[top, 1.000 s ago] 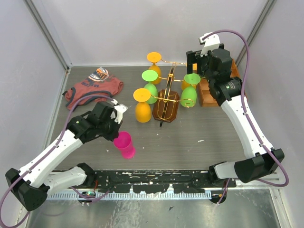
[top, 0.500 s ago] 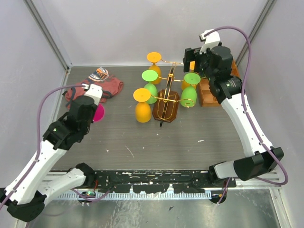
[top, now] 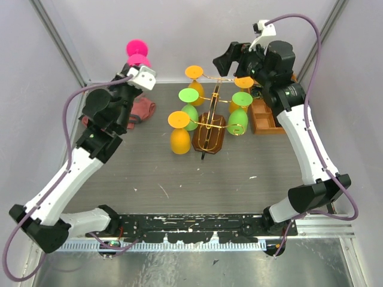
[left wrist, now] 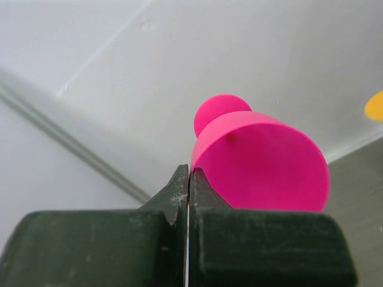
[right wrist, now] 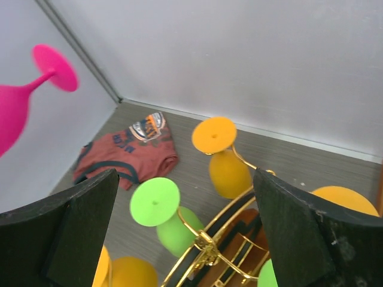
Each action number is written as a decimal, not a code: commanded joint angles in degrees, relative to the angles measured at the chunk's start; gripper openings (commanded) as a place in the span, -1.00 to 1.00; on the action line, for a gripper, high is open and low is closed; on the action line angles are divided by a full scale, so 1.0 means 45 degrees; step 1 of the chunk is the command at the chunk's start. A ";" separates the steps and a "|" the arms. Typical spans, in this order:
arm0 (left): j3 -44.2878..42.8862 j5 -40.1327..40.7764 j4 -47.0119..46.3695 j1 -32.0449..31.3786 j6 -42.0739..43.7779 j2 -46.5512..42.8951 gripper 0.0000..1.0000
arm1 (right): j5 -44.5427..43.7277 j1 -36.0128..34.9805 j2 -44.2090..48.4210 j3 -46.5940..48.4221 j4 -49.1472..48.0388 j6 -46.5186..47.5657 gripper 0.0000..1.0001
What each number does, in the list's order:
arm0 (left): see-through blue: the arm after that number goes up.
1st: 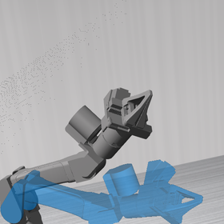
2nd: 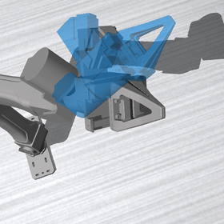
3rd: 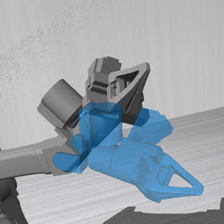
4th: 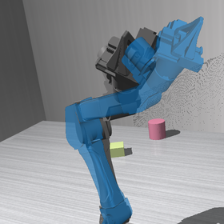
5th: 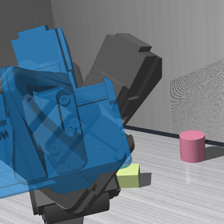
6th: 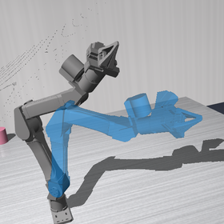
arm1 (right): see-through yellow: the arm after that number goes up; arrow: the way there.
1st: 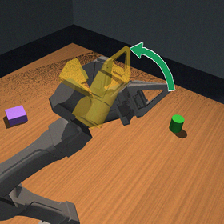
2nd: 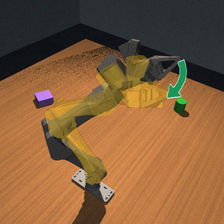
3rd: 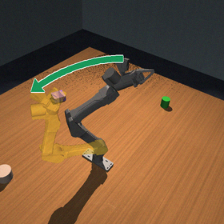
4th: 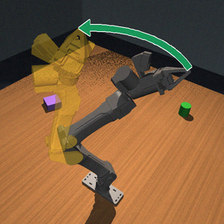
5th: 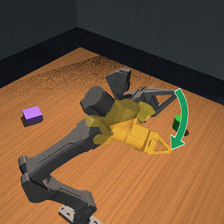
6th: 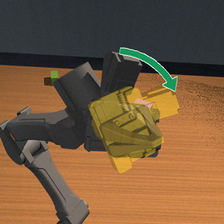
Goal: Place the wine glass upside down on the wine glass rack
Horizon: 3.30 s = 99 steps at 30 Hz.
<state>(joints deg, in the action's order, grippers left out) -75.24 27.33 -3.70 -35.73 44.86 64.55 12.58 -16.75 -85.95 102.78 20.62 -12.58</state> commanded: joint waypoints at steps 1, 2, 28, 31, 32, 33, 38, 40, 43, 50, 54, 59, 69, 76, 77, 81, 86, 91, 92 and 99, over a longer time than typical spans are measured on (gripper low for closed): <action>0.0128 -0.3318 -0.4864 -0.0001 0.1802 0.0552 -1.00 | 0.1407 0.0016 0.0319 0.0908 -0.0841 -0.1265 0.99; 0.0401 -0.3827 -0.5855 0.0018 0.1817 0.0649 -1.00 | 0.1595 0.0025 0.0347 0.0907 -0.0919 -0.1443 0.99; 0.3706 -0.8062 -0.9817 0.0019 -0.2420 -0.0419 -1.00 | 0.3418 0.0208 -0.0221 -0.0592 -0.8075 -0.4483 0.98; 0.3549 -0.8268 -0.9158 0.0009 -0.2814 -0.0590 -1.00 | 0.3493 0.0220 -0.0225 -0.0811 -0.8273 -0.3788 0.95; 0.3517 -0.8333 -0.8986 0.0014 -0.2927 -0.0622 -1.00 | 0.3547 0.0211 -0.0224 -0.0907 -0.8401 -0.3531 0.94; 0.3468 -0.8397 -0.8823 0.0010 -0.3061 -0.0645 -1.00 | 0.3605 0.0222 -0.0216 -0.1053 -0.8578 -0.3288 0.93; 0.3148 -0.8607 -0.7706 0.0014 -0.3446 -0.0660 -1.00 | 0.3984 0.0216 -0.0138 -0.1850 -0.9696 -0.2450 0.86; 0.3091 -0.8510 -0.7622 0.0010 -0.3561 -0.0607 -1.00 | 0.4274 0.0206 -0.0119 -0.2056 -1.0027 -0.2308 0.82; 0.3023 -0.8471 -0.7624 0.0014 -0.3711 -0.0541 -1.00 | 0.4611 0.0173 -0.0143 -0.2208 -1.0204 -0.2129 0.71; 0.2808 -0.8731 -0.7500 0.0009 -0.4211 -0.0513 -1.00 | 0.5047 0.0167 -0.0302 -0.2235 -1.0205 -0.1917 0.13; 0.2756 -0.8898 -0.7401 0.0014 -0.4487 -0.0466 -1.00 | 0.5163 0.0150 -0.0401 -0.2255 -1.0188 -0.1903 -0.12; 0.2668 -0.9146 -0.7402 0.0009 -0.4853 -0.0370 -1.00 | 0.5222 0.0144 -0.0506 -0.2289 -1.0132 -0.1906 -0.21; 0.2433 -0.9188 -0.7410 0.0019 -0.5008 -0.0166 -0.98 | 0.5223 0.0136 -0.0548 -0.2391 -0.9490 -0.1361 -0.38; 0.2425 -0.9131 -0.7111 0.0018 -0.4871 -0.0170 -0.45 | 0.4764 0.0122 -0.0384 -0.2391 -0.8689 -0.0391 -0.98; 0.2453 -0.9139 -0.7007 0.0010 -0.4823 -0.0198 -0.37 | 0.4639 0.0116 -0.0357 -0.2386 -0.8577 -0.0220 -0.99; 0.2577 -0.9183 -0.5937 0.0010 -0.4775 -0.0512 -0.12 | 0.3989 0.0121 -0.0257 -0.2312 -0.8003 0.0604 -0.99; 0.2789 -0.9100 -0.3286 0.0009 -0.5325 -0.1406 0.08 | 0.2103 0.0126 -0.0164 -0.1807 -0.7043 0.2387 -0.99; 0.1062 -0.8630 -0.0475 0.0010 -0.6654 -0.1574 0.14 | 0.1876 0.0117 -0.0146 -0.1290 -0.6562 0.3987 -0.99; 0.0137 -0.8459 0.0287 0.0009 -0.6786 -0.1331 0.13 | 0.2010 0.0096 -0.0139 -0.1248 -0.6612 0.4302 -0.99; -0.7263 -0.8145 0.6122 0.0010 -0.7690 0.2690 -0.08 | 0.2791 -0.0759 0.0403 -0.1927 -0.7590 0.7509 -0.99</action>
<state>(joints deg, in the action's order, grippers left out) -96.73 -9.54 7.38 -35.68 14.06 69.76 23.29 -17.52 -88.40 93.95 -8.34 10.35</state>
